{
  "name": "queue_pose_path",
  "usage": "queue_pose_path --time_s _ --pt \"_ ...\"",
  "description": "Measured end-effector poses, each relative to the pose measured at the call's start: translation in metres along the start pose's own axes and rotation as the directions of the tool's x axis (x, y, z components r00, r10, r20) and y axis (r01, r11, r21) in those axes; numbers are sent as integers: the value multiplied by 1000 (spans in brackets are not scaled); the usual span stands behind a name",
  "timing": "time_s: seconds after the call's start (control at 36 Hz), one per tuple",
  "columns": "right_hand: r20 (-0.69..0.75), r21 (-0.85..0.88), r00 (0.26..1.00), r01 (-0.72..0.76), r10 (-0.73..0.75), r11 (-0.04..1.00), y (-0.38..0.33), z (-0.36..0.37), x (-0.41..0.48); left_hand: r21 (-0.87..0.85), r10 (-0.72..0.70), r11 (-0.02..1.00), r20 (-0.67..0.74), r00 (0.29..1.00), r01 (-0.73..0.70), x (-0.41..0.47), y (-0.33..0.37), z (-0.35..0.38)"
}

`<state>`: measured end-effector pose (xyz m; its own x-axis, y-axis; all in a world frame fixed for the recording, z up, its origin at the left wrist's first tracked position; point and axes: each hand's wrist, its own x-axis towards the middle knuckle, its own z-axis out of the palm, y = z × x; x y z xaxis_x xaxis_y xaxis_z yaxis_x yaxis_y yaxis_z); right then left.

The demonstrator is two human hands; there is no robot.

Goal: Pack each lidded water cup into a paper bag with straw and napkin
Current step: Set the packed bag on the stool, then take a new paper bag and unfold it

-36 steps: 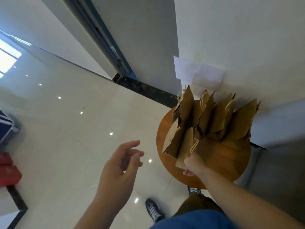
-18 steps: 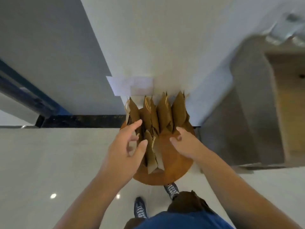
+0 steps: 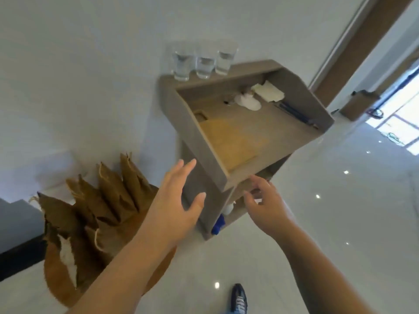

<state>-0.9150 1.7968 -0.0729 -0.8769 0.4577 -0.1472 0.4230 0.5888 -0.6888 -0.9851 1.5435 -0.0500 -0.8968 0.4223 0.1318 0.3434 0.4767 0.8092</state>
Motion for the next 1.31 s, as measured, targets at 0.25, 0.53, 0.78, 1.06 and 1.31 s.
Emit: queue_pose_path --time_s 0.25,0.53,0.78,1.06,1.31 --pt "-20 -64 994 -109 108 992 145 -88 35 7 -45 999 19 999 45 82 53 134" --pt "83 -43 992 -96 99 994 210 -151 129 108 -101 989 -40 994 104 149 83 203" --pt "217 -60 976 -10 23 998 180 -116 206 372 -246 907 87 966 197 206 49 215" --pt "244 -280 970 82 -12 957 170 -125 287 573 -419 800 321 849 179 310 -3 232" --pt "403 -346 915 170 -18 922 141 -110 362 583 -428 796 351 833 163 309 -14 245"
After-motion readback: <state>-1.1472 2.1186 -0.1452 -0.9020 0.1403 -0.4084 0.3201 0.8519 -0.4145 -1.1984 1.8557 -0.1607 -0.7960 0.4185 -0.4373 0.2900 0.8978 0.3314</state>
